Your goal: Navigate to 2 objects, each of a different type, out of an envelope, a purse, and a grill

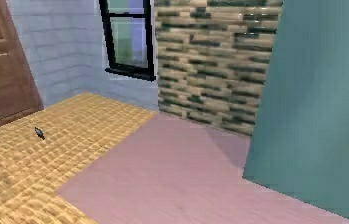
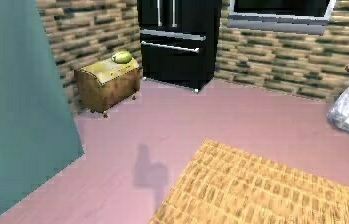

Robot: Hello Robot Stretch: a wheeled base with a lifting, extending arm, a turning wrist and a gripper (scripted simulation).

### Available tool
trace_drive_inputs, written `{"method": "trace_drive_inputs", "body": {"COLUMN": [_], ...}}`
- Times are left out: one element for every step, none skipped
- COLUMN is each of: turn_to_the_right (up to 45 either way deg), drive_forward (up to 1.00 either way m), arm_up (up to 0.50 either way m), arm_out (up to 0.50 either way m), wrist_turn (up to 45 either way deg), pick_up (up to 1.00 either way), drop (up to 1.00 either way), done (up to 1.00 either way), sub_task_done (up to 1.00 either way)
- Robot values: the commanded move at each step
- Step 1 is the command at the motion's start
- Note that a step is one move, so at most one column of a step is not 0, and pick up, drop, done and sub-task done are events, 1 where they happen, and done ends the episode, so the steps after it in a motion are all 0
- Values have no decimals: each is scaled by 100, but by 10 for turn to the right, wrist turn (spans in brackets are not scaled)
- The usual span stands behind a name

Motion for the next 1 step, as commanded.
{"method": "trace_drive_inputs", "body": {"turn_to_the_right": [-450], "drive_forward": [0], "arm_up": [0], "arm_out": [0], "wrist_turn": [0], "pick_up": [0], "drop": [0], "done": [0], "sub_task_done": [0]}}
